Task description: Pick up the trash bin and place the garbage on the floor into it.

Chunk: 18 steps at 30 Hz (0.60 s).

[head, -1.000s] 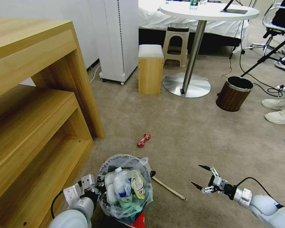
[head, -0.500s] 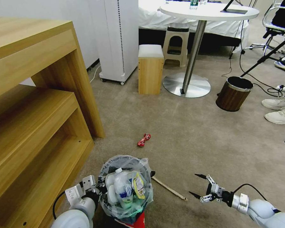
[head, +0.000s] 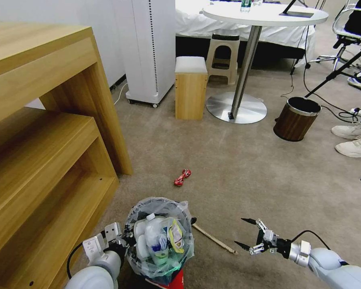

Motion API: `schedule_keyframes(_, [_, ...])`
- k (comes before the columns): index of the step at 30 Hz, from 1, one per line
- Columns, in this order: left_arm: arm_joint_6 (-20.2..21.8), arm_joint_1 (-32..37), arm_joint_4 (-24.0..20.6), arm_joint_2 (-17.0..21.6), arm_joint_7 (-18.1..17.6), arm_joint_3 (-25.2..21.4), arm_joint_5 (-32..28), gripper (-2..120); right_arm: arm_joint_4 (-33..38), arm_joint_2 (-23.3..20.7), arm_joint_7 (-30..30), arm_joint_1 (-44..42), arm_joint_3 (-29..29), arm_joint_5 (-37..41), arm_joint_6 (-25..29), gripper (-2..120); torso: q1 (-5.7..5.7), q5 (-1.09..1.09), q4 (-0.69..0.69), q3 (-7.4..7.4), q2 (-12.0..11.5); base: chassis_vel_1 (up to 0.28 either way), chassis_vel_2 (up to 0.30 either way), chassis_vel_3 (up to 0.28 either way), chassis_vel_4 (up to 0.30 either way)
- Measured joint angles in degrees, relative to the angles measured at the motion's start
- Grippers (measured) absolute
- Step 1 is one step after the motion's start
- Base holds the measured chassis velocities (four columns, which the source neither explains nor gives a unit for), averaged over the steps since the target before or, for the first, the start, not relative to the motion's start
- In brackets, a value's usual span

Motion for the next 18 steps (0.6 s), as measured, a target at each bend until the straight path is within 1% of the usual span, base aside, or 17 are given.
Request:
schedule_keyframes(8, [0.0,0.2,0.0,0.4,0.0,-0.1,0.0,0,-0.6,0.4,-1.0,0.1,1.2,-2.2,0.0,100,0.0,-0.02,0.0,0.0,0.0,0.0,0.0,0.0,0.0])
schedule_keyframes(10, [0.0,0.2,-0.1,0.5,0.0,-0.1,-0.1,0,-1.1,0.6,0.1,0.2,1.6,-3.8,0.0,100,0.0,0.02,0.0,0.0,0.0,0.0,0.0,0.0,0.0])
schedule_keyframes(14, [0.0,0.1,0.0,0.5,0.0,0.0,-0.1,0,-2.4,1.1,1.9,0.8,1.7,-5.1,0.0,100,0.0,-0.04,0.0,0.0,0.0,0.0,0.0,0.0,0.0])
schedule_keyframes(15, [0.0,0.0,0.0,0.5,0.0,0.1,-0.2,0,-2.3,1.2,6.0,0.7,1.6,-6.3,0.0,100,0.0,0.02,0.0,0.0,0.0,0.0,0.0,0.0,0.0])
schedule_keyframes(16, [0.0,0.0,0.1,0.4,0.0,0.2,-0.2,0,-2.0,1.5,10.2,0.4,1.2,-7.1,0.0,100,0.0,-0.02,0.01,0.0,0.0,0.0,0.0,0.0,0.0])
schedule_keyframes(17, [0.0,0.0,0.1,0.4,0.0,0.3,-0.2,0,-1.4,1.6,13.7,-0.1,1.0,-8.4,-0.1,100,0.0,-0.02,0.0,0.0,0.0,0.0,0.0,0.0,0.0])
schedule_keyframes(18, [0.0,0.0,0.1,0.4,0.0,0.3,-0.2,0,-1.4,1.6,13.7,-0.1,1.0,-8.4,-0.1,100,0.0,-0.02,0.0,0.0,0.0,0.0,0.0,0.0,0.0])
